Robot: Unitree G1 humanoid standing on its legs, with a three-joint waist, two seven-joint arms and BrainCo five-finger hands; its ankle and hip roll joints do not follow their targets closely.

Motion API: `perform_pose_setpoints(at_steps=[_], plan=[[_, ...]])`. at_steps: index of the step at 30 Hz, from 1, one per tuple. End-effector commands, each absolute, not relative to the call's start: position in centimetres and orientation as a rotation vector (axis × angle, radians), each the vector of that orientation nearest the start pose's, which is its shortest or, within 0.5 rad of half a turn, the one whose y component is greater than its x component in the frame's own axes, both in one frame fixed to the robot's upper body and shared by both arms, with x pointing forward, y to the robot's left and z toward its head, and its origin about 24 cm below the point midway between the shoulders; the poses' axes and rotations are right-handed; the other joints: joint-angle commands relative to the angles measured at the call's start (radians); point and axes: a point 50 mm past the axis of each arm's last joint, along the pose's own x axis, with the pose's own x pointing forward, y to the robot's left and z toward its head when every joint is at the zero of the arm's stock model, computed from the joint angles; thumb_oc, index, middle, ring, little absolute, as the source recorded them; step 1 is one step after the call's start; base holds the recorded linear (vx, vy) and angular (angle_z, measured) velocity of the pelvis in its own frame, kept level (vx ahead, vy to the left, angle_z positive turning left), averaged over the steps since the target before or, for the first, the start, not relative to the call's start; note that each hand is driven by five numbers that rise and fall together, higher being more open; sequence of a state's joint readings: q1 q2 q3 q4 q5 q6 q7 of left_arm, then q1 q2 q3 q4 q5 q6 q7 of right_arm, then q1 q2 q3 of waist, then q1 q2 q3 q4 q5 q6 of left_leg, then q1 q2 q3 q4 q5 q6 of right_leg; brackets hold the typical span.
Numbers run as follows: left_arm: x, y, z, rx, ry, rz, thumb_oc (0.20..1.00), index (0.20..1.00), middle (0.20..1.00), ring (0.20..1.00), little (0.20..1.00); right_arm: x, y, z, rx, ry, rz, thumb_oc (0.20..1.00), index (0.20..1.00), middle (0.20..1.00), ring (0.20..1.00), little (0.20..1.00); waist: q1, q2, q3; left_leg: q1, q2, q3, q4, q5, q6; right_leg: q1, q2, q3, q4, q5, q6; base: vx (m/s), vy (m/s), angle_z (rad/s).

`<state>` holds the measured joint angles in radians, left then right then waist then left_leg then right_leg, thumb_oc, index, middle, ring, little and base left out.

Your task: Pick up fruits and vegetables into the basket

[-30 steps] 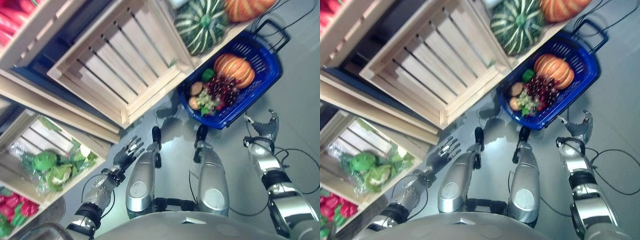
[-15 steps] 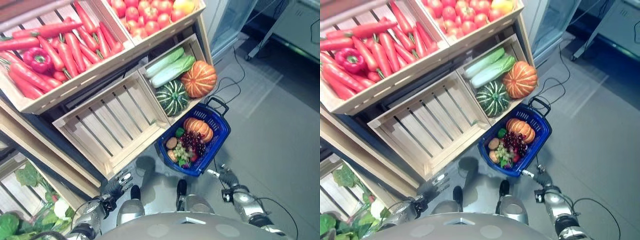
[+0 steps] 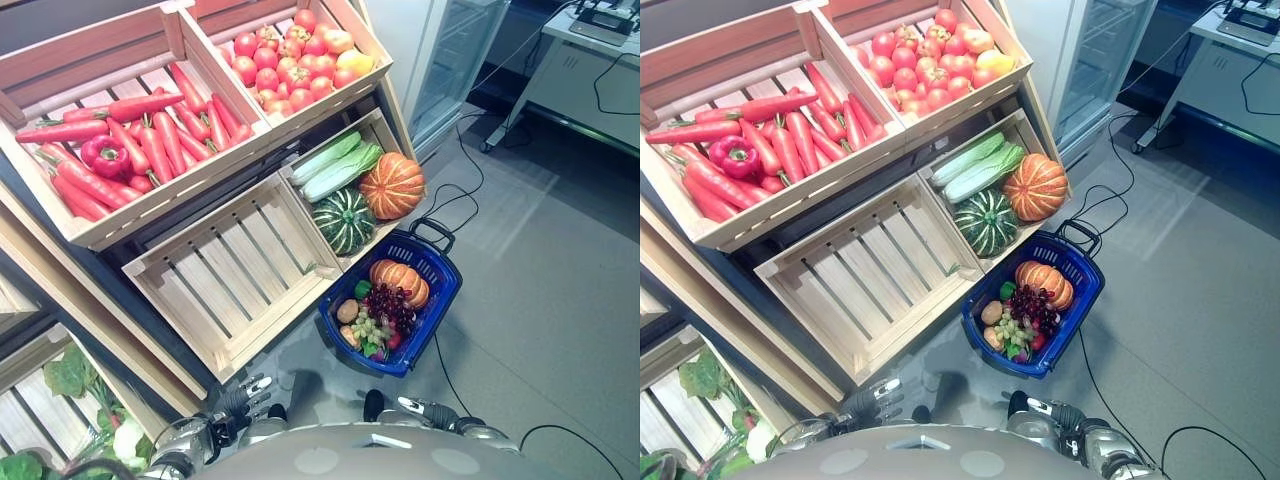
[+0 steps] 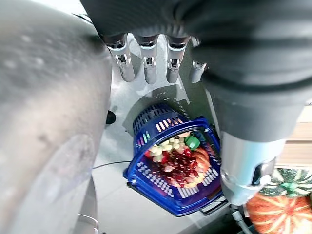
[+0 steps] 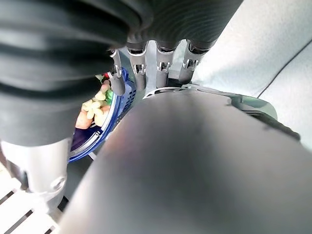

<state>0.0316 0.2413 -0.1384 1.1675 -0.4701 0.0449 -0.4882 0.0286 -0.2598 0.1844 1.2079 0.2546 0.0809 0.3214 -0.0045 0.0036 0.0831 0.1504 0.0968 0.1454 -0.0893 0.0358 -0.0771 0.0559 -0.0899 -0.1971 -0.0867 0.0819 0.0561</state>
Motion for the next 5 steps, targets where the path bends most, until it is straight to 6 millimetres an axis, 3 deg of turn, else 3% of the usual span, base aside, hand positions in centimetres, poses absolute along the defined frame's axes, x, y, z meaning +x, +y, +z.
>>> perform_pose_setpoints(at_steps=[1, 5], plan=[[9.05, 19.43, -16.22, -0.393, 1.226, -0.201, 1.0, 1.0, 1.0, 1.0, 1.0, 7.72, -19.86, -16.71, 0.208, 1.356, 0.23, 1.0, 1.0, 1.0, 1.0, 1.0, -0.007, -0.014, 0.023, -0.034, -0.033, -0.005, 0.065, -0.094, 0.045, 0.034, -0.086, -0.015, 0.081, -0.084, 0.086, 0.0, 0.0, 0.0], [9.66, 19.37, -16.07, -0.358, 1.204, -0.235, 1.0, 1.0, 1.0, 1.0, 1.0, 7.8, -20.06, -16.64, 0.198, 1.358, 0.246, 1.0, 1.0, 1.0, 1.0, 1.0, -0.011, -0.012, 0.014, -0.02, -0.035, -0.004, 0.064, -0.1, 0.047, 0.048, -0.085, -0.01, 0.078, -0.087, 0.085, 0.0, 0.0, 0.0]])
